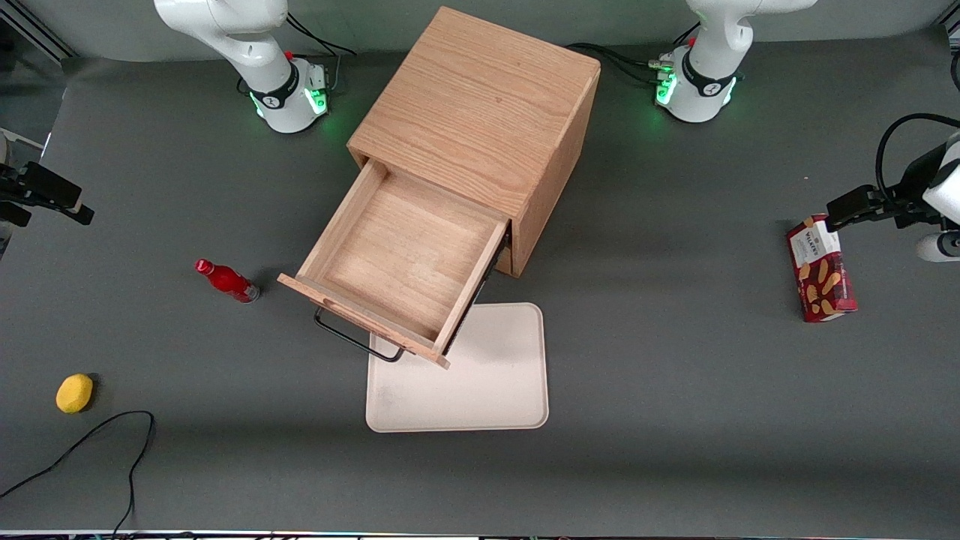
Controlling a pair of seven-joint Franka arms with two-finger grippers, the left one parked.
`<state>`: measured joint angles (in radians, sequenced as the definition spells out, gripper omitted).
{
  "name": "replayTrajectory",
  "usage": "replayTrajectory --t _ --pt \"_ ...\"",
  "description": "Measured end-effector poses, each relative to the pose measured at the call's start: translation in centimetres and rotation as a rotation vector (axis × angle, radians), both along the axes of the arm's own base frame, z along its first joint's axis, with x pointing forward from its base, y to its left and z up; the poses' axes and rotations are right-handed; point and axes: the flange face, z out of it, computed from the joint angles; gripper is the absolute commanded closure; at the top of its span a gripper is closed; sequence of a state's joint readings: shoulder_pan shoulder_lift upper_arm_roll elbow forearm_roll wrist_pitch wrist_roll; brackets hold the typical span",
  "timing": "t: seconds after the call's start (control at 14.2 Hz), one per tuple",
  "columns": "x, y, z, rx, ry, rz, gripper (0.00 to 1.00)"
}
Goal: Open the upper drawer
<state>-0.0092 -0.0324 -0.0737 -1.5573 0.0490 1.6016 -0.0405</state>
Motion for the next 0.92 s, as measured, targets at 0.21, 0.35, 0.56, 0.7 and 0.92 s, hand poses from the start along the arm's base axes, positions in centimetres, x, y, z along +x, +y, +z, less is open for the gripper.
replayTrajectory --t 0.21,0.35,0.56,0.7,0.92 --pt "0.13 -0.03 -0.12 -0.007 -0.005 0.0 0.0" --pt "0.14 0.06 -0.35 -0.008 0.0 0.001 0.0" --pt "0.12 -0.2 -0.49 -0.008 0.003 -0.003 0.0" --pt "0.08 -0.66 -0.57 -0.008 0.004 -0.011 0.0" --pt "0.15 -0.75 -0.82 -0.008 0.009 -0.012 0.0"
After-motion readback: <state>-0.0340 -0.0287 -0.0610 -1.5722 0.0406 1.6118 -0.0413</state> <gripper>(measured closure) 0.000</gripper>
